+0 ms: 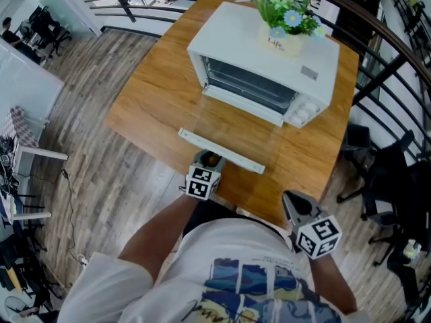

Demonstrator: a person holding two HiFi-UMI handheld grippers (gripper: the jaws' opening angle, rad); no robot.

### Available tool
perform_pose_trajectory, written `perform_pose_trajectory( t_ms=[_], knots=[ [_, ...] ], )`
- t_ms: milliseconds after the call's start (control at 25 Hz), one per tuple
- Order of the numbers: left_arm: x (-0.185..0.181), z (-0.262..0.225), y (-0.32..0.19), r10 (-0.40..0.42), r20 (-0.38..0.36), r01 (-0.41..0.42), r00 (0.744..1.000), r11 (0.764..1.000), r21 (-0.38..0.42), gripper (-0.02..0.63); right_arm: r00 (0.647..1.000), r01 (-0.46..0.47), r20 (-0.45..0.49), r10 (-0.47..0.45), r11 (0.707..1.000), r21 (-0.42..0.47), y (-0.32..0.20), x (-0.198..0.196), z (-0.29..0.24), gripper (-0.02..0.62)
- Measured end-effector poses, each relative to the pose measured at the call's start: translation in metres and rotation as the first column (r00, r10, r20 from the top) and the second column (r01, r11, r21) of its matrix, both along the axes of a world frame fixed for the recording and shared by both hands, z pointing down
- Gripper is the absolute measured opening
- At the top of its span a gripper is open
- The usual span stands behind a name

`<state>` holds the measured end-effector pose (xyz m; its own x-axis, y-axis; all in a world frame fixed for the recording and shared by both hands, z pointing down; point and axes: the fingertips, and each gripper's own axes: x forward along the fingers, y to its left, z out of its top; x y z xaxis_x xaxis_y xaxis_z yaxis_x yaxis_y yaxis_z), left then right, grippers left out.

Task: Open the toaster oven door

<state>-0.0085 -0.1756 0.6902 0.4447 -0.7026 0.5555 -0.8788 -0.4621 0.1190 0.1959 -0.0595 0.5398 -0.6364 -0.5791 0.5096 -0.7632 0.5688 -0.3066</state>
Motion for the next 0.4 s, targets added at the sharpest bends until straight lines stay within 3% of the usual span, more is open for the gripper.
perform_pose_trajectory(
  t_ms=[400],
  knots=[
    [-0.0004, -0.0001, -0.0001, 0.002, 0.001, -0.002, 1.0, 1.0, 0.0, 0.127, 1.0, 0.002, -0.005, -0.002, 1.0, -0.006, -0.0003, 0.0003, 0.0018, 0.0]
  ],
)
